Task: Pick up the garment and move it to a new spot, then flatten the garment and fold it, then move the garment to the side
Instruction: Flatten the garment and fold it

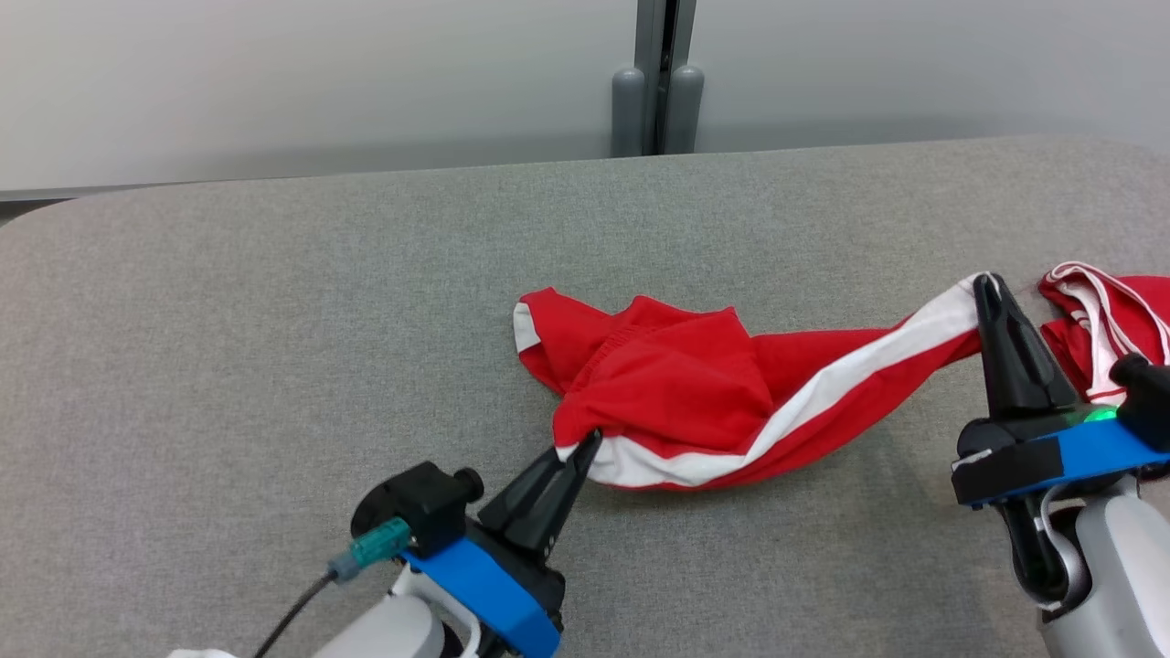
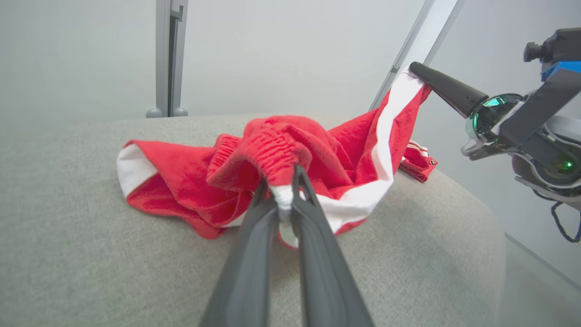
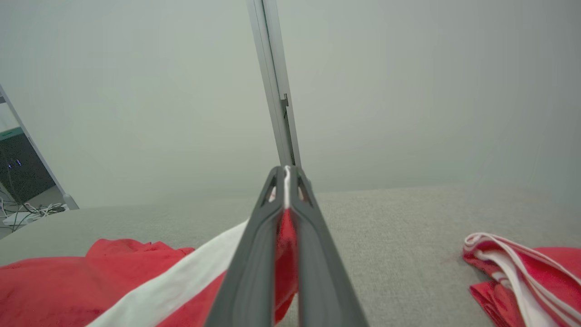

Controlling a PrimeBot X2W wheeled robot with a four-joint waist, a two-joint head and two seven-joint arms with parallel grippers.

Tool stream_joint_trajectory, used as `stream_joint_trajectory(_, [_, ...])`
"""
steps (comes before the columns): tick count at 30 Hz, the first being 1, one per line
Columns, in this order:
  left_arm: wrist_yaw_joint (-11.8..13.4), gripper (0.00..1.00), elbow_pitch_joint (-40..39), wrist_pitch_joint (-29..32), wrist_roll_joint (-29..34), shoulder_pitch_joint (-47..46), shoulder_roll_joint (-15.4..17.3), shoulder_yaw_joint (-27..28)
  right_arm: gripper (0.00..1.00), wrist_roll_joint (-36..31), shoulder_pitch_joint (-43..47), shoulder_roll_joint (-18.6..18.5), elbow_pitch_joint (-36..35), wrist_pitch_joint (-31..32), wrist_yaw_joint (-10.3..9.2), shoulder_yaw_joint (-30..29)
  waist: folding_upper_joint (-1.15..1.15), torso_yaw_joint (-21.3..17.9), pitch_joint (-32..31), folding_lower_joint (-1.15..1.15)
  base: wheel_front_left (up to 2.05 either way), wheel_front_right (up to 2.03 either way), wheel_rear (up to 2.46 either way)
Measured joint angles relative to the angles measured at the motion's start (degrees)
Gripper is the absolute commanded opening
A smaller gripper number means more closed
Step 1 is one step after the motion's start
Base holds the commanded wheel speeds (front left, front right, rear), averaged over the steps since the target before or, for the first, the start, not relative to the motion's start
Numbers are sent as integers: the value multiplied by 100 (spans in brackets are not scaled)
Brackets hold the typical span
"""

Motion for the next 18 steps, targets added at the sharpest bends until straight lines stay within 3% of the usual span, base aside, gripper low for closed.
stream_joint_trajectory(7, [-1, 0, -944, 0, -514, -764, 660, 233, 0, 267, -485, -105, -730, 0, 0, -14, 0, -36, -296, 0, 0, 0, 0])
stream_joint_trajectory(13, [-1, 0, -1653, 131, -1009, -1603, 1446, 381, 0, 606, -1145, -354, -1249, 0, 0, -32, 0, -126, -512, 0, 0, 0, 0])
stream_joint_trajectory(18, [0, 0, -2003, 450, -1403, -2190, 1749, 706, 0, 848, -1592, -680, -1458, -2, 0, 42, 0, -164, -536, 0, 0, 0, 0])
